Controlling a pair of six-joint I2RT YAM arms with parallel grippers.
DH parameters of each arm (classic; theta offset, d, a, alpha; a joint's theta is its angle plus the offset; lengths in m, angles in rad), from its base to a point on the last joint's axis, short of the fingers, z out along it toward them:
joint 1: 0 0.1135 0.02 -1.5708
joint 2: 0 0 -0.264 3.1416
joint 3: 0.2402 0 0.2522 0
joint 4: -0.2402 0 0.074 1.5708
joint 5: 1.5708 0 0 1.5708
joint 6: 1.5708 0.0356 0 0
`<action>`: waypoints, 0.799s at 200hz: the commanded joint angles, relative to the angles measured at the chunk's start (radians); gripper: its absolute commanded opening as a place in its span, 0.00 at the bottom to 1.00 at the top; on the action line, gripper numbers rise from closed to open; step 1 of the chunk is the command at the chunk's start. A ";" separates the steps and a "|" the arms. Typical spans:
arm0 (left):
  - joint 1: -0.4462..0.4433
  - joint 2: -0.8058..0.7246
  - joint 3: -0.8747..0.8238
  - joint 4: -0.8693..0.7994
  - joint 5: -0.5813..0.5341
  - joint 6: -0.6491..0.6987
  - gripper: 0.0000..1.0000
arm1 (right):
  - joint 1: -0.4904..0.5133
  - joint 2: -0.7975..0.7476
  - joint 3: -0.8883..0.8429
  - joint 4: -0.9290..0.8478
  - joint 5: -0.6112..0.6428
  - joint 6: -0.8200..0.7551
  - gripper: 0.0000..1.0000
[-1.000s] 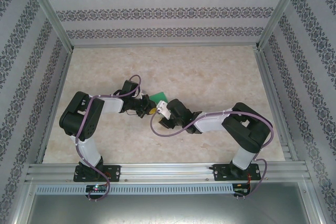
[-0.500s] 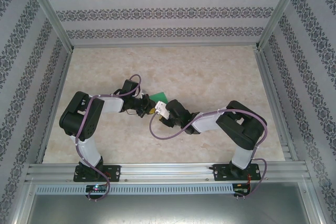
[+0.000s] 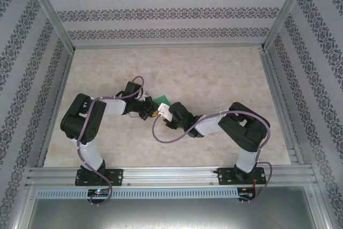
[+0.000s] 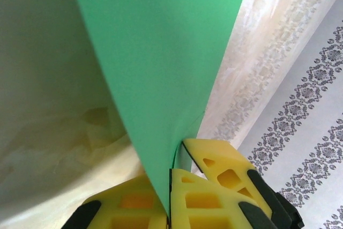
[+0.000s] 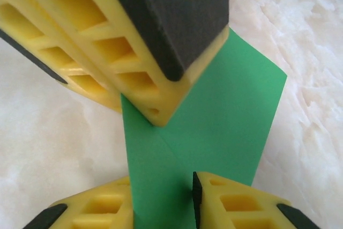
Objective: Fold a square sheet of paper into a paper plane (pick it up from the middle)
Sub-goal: Fold the wing for the fifth time at the center of the table.
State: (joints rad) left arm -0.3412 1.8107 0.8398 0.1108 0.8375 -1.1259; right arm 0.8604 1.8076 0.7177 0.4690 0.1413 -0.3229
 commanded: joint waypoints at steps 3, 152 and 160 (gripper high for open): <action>0.001 -0.047 0.034 -0.049 0.017 0.031 0.13 | -0.004 -0.001 -0.011 0.016 0.013 0.007 0.20; 0.183 -0.262 -0.064 -0.121 -0.082 0.153 0.42 | -0.098 -0.021 -0.023 0.056 -0.304 0.295 0.11; 0.183 -0.267 -0.083 -0.093 -0.070 0.149 0.42 | -0.103 -0.015 -0.021 0.059 -0.321 0.312 0.12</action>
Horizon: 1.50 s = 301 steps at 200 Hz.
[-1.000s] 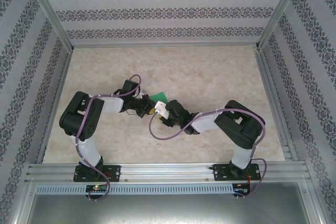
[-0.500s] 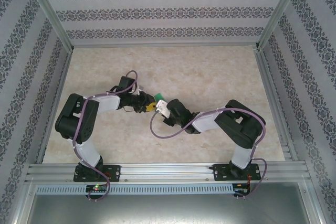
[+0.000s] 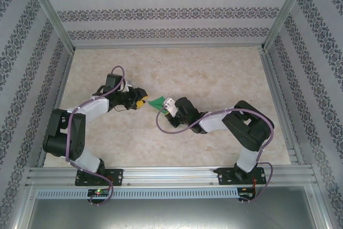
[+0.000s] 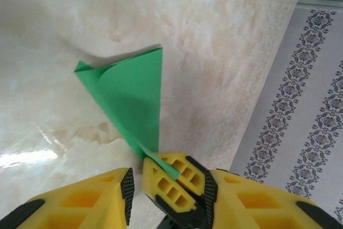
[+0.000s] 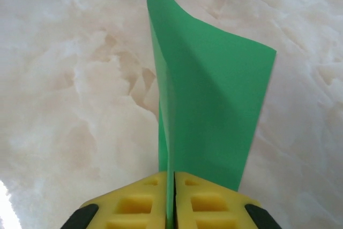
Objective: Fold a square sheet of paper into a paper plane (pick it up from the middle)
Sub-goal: Fold the wing for the fifth time at the center of the table.
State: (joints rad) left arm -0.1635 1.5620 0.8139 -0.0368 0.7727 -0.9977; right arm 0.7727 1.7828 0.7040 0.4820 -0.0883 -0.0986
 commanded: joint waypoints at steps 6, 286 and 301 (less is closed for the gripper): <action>0.003 -0.020 -0.073 0.077 0.003 0.020 0.41 | -0.017 0.015 -0.005 0.046 -0.103 0.098 0.13; -0.140 0.196 -0.051 0.304 0.078 -0.023 0.23 | -0.094 0.141 0.084 0.042 -0.426 0.607 0.04; -0.141 0.190 -0.057 0.305 0.072 -0.023 0.23 | -0.094 0.148 0.101 0.012 -0.437 0.637 0.01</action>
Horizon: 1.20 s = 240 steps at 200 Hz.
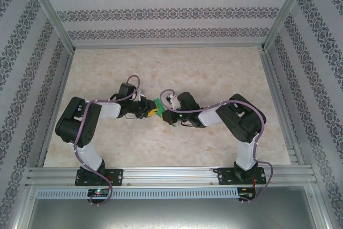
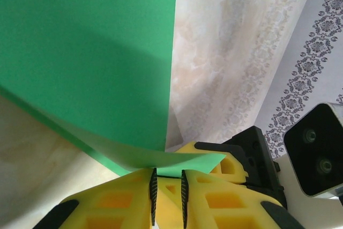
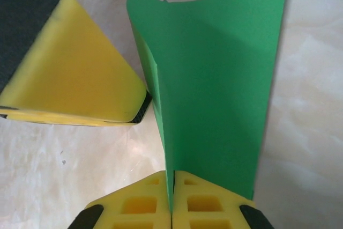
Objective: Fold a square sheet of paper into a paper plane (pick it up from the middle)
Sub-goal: Fold the wing for the fifth time at the center of the table.
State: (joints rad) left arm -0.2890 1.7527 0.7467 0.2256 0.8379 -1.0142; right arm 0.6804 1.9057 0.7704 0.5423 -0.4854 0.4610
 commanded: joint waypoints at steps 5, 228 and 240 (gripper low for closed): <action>-0.015 -0.003 0.009 0.043 0.005 -0.006 0.23 | -0.002 0.029 0.039 -0.051 -0.046 0.085 0.01; -0.016 0.020 -0.023 0.066 -0.022 -0.007 0.22 | -0.014 0.077 0.090 -0.155 -0.097 0.196 0.00; -0.015 0.024 -0.020 0.056 -0.025 -0.002 0.22 | -0.015 0.078 0.092 -0.163 -0.099 0.190 0.00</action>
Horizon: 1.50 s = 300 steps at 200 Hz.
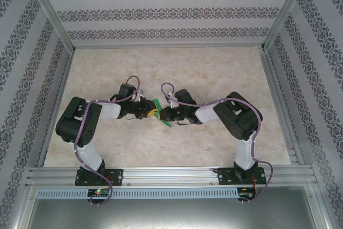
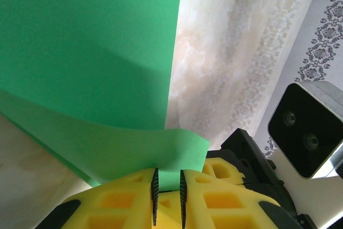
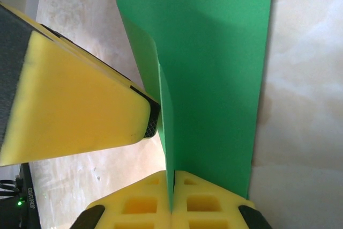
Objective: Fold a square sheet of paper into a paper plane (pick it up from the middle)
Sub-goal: Fold the wing for the fifth time at the center of the table.
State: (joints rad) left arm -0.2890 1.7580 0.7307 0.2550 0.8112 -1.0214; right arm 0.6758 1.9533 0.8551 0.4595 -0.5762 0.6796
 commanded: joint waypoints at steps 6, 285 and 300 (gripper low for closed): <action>-0.015 0.021 -0.002 0.023 0.001 0.007 0.22 | -0.010 0.031 0.010 -0.085 -0.011 -0.033 0.00; -0.015 0.055 -0.005 -0.002 0.014 0.020 0.20 | -0.052 -0.102 0.087 -0.326 -0.103 -0.018 0.22; -0.015 0.054 -0.006 0.000 0.015 0.020 0.20 | -0.052 -0.101 0.093 -0.334 -0.109 -0.017 0.23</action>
State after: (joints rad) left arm -0.2947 1.8008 0.7315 0.2539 0.8154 -1.0206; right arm 0.6300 1.8778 0.9199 0.1566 -0.6640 0.6598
